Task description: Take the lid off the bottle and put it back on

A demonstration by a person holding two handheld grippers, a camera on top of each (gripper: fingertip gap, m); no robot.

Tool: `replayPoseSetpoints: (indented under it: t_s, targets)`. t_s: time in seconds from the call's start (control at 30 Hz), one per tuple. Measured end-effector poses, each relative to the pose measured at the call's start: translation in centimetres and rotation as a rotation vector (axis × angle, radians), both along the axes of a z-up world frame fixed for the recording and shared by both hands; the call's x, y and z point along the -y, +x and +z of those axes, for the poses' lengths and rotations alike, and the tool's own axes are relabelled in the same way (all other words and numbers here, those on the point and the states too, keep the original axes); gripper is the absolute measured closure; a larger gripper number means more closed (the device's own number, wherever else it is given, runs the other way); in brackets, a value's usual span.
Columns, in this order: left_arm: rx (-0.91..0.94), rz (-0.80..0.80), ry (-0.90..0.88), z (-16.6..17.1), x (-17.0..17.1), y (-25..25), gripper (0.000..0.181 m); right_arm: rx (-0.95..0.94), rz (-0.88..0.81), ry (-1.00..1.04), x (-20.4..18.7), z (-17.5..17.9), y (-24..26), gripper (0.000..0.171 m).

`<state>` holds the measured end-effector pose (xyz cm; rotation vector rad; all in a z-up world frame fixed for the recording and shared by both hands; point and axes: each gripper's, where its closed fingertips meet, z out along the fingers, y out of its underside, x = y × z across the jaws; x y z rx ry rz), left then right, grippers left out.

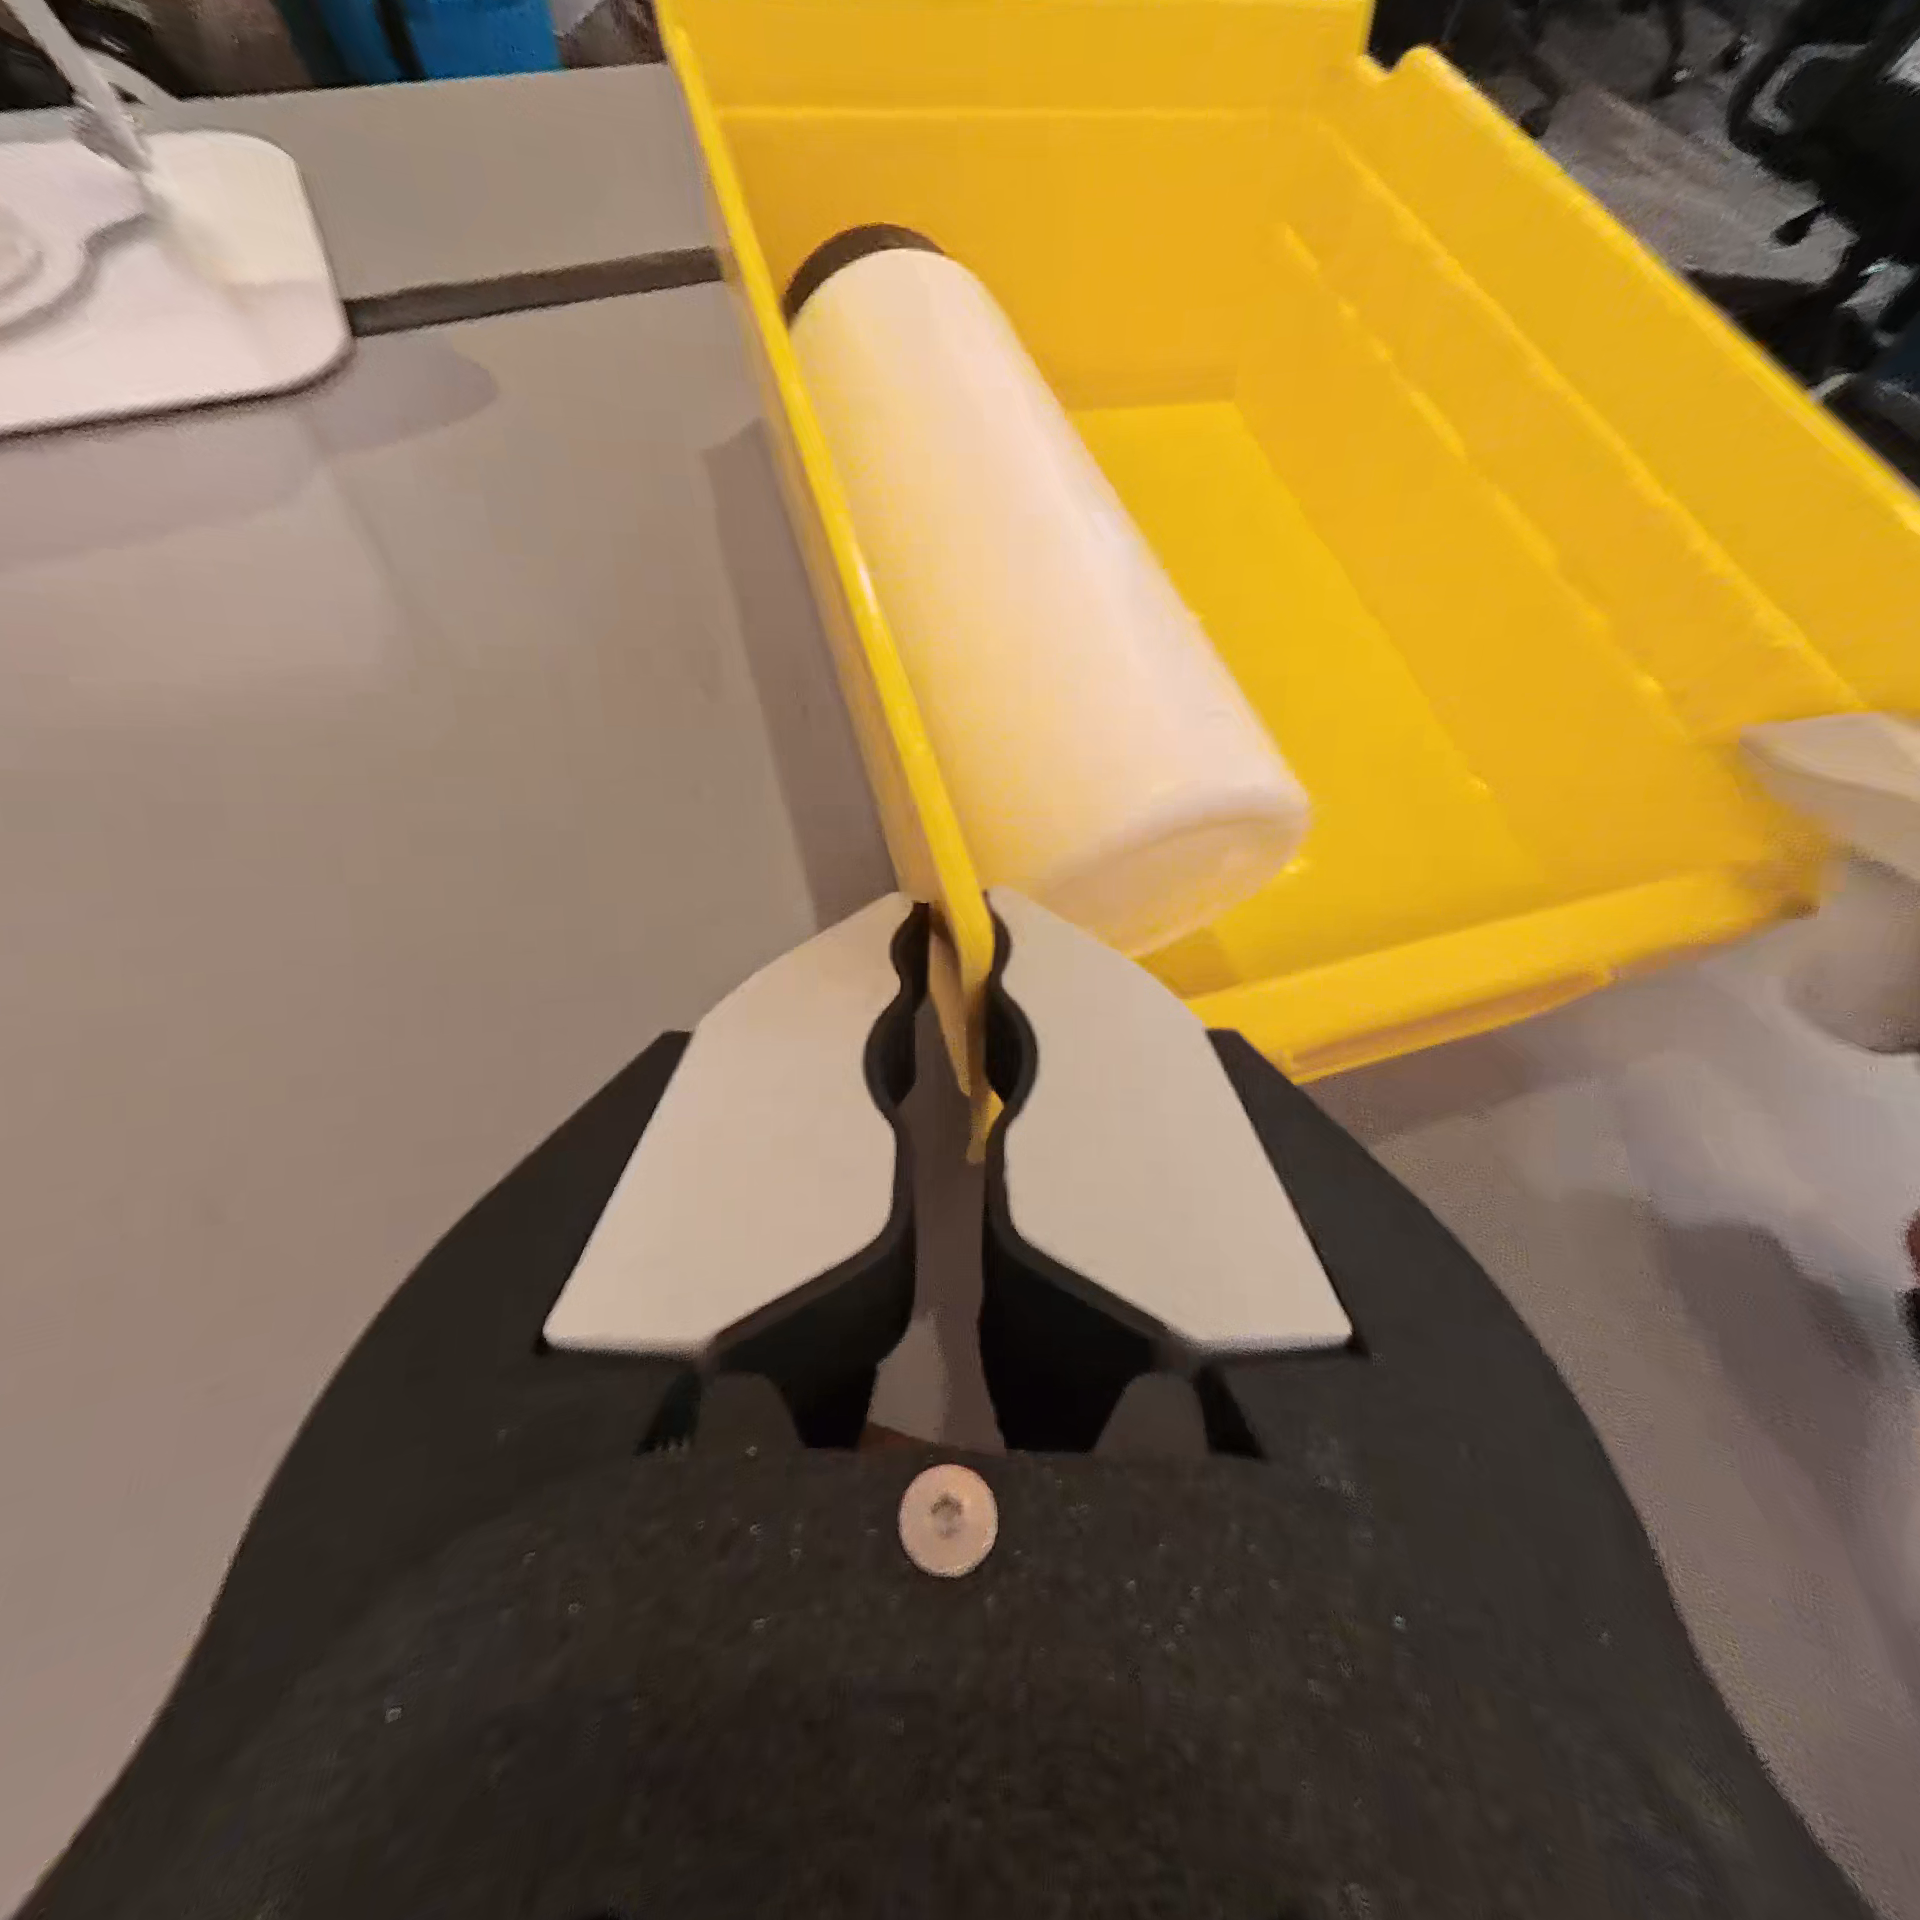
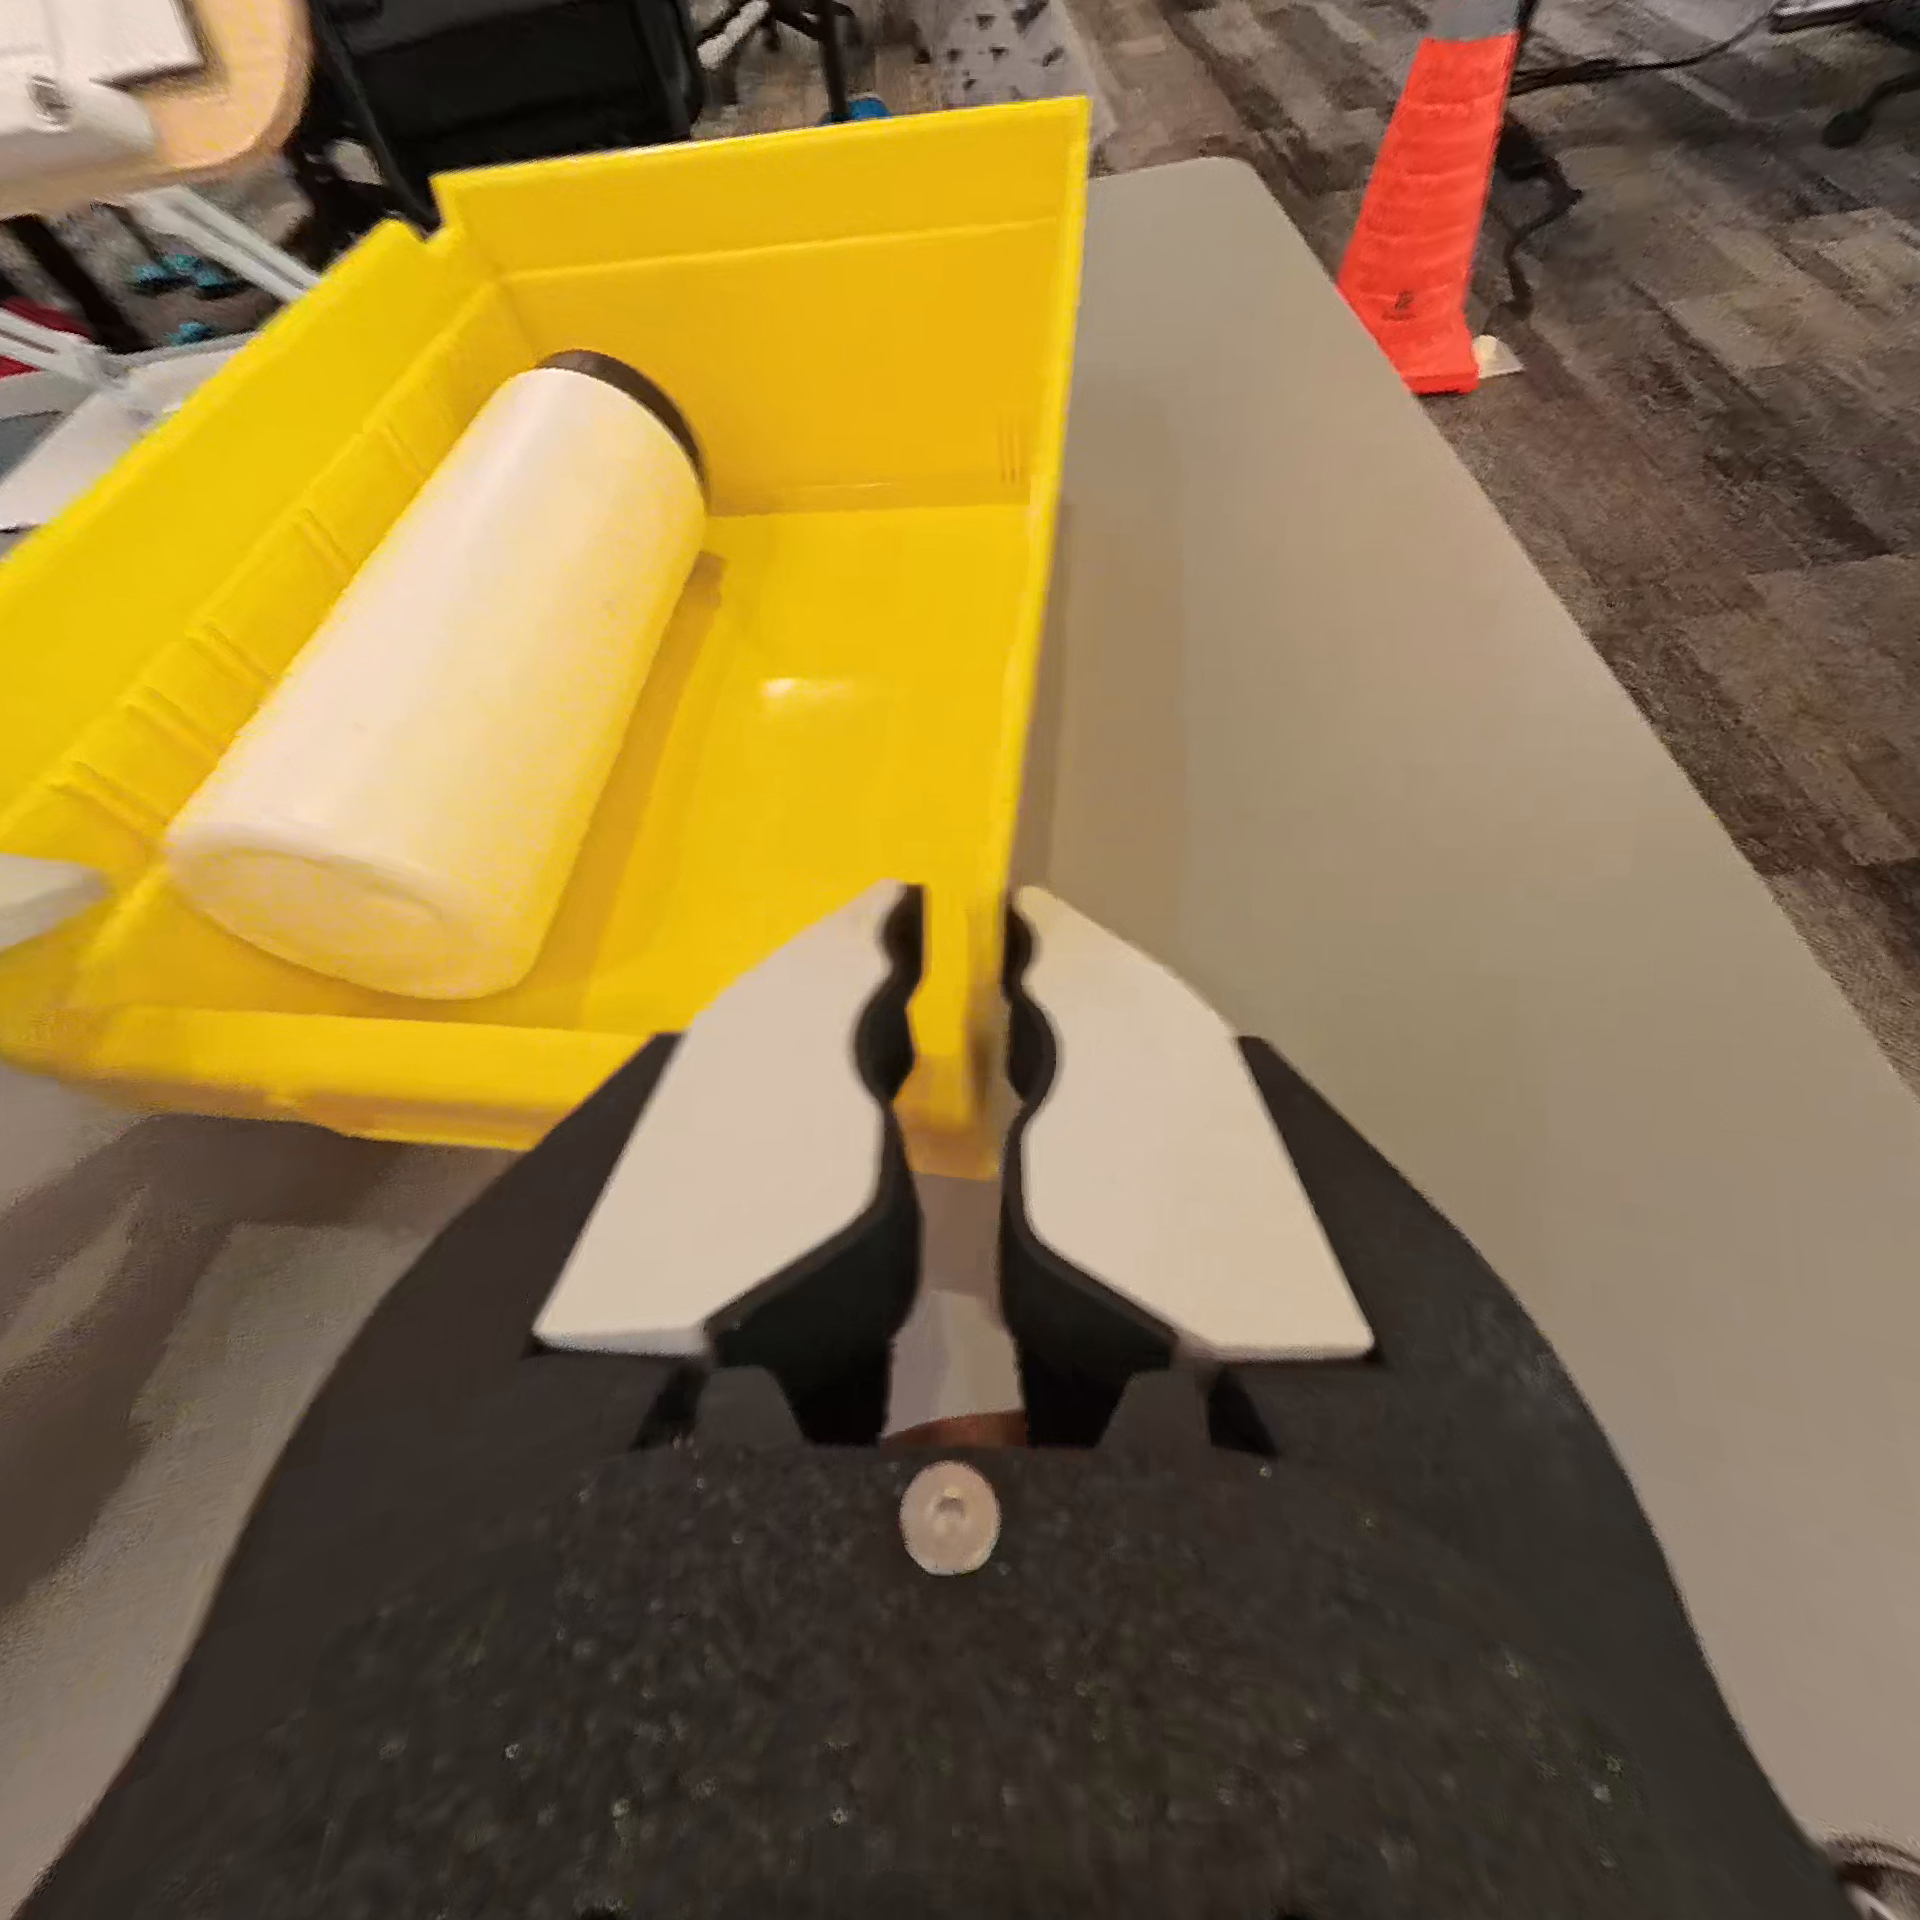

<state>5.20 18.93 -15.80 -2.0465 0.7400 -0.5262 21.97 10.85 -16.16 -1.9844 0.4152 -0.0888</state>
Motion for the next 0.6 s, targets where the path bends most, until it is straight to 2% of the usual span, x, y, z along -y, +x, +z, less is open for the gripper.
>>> replayPoseSetpoints:
  t_s: [0.03,0.17,0.23,0.3,0.47,0.6]
  targets:
    - [-0.016,0.001,0.031,0.2,-0.2,-0.1,0.175,0.01,-0.003,-0.016,0.0,-0.1,0.2,0.166]
    - [-0.052,0.031,0.222,3.3,0.1,-0.6,0.178,0.119,-0.083,0.038,0.2,2.7,0.1,0.169]
    - [-0.01,0.037,0.245,4.8,0.3,-1.6,0.177,0.055,-0.093,0.126,0.3,4.0,-0.7,0.168]
    - [-0.006,0.053,0.289,6.4,0.4,-3.2,0.177,0.086,-0.096,0.17,0.2,5.2,-1.9,0.169]
    - [0.048,0.144,0.341,10.5,-0.2,-10.0,0.177,0.134,-0.042,0.292,-1.4,9.9,-7.8,0.169]
    - [0.043,0.231,0.319,11.1,-2.0,-17.5,0.177,0.15,0.059,0.306,-4.3,11.5,-14.9,0.169]
